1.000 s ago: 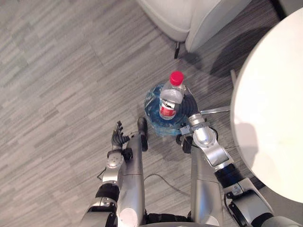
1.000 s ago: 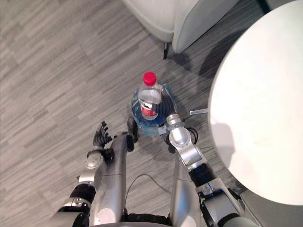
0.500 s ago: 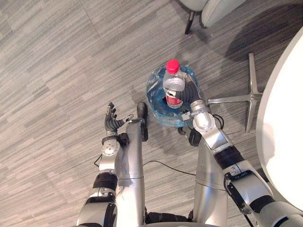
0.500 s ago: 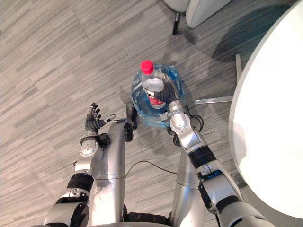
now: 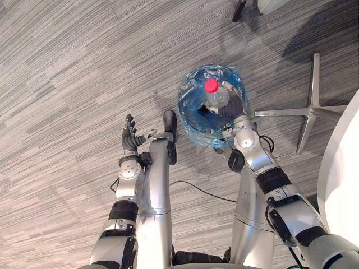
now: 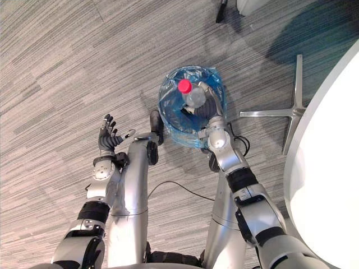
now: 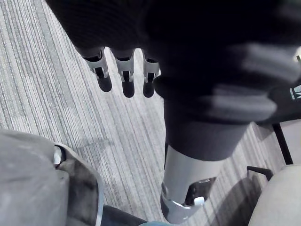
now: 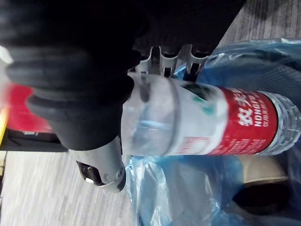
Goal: Gather rubbish on tea table into small bin, then transfer packed bag to large trash can.
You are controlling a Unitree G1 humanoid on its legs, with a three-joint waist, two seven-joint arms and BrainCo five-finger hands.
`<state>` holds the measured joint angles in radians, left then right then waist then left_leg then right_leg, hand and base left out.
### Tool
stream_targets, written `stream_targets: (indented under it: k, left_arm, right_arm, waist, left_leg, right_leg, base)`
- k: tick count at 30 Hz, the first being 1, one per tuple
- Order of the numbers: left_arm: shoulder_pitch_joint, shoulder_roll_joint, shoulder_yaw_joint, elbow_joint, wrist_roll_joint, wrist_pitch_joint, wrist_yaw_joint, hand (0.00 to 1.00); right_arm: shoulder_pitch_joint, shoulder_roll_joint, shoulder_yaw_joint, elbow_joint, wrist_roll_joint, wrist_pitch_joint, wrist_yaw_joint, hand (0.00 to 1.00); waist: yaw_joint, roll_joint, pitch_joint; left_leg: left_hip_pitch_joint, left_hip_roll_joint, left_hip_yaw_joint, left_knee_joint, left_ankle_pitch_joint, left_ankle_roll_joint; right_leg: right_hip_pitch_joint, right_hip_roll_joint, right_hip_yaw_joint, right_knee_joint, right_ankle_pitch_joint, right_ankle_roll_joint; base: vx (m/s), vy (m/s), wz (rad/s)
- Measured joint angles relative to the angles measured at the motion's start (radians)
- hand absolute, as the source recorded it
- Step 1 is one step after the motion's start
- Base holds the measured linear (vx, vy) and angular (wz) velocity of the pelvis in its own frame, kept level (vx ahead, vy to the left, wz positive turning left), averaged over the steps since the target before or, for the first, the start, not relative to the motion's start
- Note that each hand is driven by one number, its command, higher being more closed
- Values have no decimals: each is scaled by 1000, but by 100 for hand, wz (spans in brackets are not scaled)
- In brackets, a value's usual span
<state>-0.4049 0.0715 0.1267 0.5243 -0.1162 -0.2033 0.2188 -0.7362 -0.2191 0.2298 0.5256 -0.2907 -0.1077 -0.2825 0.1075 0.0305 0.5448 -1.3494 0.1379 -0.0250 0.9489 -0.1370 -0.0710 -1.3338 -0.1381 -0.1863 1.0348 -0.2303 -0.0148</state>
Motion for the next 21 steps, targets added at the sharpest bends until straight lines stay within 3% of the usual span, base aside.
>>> stream_targets:
  k: [6, 14, 21]
  left_arm:
    - [2, 12, 0, 7, 1, 1, 0, 0]
    - [35, 29, 2, 10, 2, 1, -2, 0]
    - [35, 32, -1, 29, 3, -1, -4, 0]
  right_arm:
    - [73, 32, -5, -73, -34, -4, 2, 0]
    - [198, 39, 36, -160, -124, -44, 59, 0]
    - [208, 13, 119, -152, -271, -44, 98, 0]
  waist:
    - [-12, -14, -8]
    - [-19, -75, -51]
    - [-14, -83, -58]
  left_leg:
    - [6, 0, 2, -7, -2, 2]
    - [38, 5, 13, -32, 3, 3]
    - [59, 16, 26, -47, 2, 3]
  right_leg:
    - [4, -1, 0, -2, 0, -1]
    - [29, 5, 4, -28, 4, -5]
    - [53, 15, 4, -54, 7, -8]
  base:
    - [-6, 17, 1]
    - [8, 5, -1]
    - [14, 14, -3]
